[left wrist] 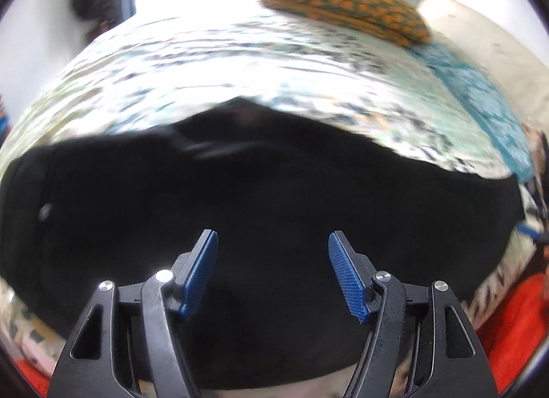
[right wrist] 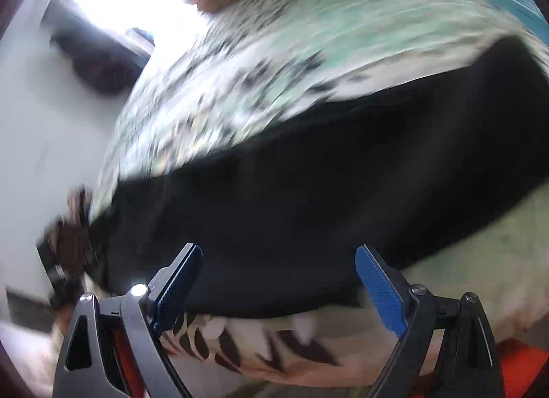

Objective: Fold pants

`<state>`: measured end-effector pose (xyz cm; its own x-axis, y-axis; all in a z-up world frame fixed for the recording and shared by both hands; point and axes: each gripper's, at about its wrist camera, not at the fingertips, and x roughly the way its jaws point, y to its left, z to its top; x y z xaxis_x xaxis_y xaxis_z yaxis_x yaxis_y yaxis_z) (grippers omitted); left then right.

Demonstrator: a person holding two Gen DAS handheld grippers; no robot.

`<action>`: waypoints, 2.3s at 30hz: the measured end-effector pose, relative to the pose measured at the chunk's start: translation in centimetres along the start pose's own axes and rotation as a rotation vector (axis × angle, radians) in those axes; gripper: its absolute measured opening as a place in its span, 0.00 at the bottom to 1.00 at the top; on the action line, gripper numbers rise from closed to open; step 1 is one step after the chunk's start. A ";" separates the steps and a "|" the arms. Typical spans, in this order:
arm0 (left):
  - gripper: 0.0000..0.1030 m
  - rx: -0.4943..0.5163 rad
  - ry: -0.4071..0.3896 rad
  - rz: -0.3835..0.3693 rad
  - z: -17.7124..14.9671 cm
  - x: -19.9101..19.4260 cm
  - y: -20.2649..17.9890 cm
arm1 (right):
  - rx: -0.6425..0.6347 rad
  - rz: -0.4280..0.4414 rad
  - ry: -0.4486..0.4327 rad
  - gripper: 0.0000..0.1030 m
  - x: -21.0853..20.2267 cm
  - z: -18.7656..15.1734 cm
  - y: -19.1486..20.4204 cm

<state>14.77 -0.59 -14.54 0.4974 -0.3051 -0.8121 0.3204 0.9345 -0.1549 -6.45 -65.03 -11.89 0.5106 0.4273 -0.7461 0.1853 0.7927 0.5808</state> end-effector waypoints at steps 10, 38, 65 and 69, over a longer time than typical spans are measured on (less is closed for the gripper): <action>0.68 0.117 0.071 0.077 4.5 9.7 -6.5 | 0.165 -0.481 -0.092 0.88 -8.3 7.2 -17.0; 0.75 -0.021 0.055 -0.055 4.4 3.3 -4.0 | -0.052 -0.515 -0.108 0.82 -7.7 6.6 -14.0; 0.80 -0.322 -0.137 0.103 -0.9 -8.8 14.8 | 0.209 -0.083 -0.242 0.83 -6.6 2.5 -10.7; 0.80 -0.241 -0.107 0.018 0.5 -7.2 8.3 | 0.398 0.056 -0.252 0.83 -9.0 2.6 -18.0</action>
<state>14.29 9.31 -9.70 0.5877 -0.2934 -0.7540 0.1156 0.9528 -0.2807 -12.16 -84.26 -14.80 0.7077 0.3069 -0.6364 0.4339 0.5220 0.7343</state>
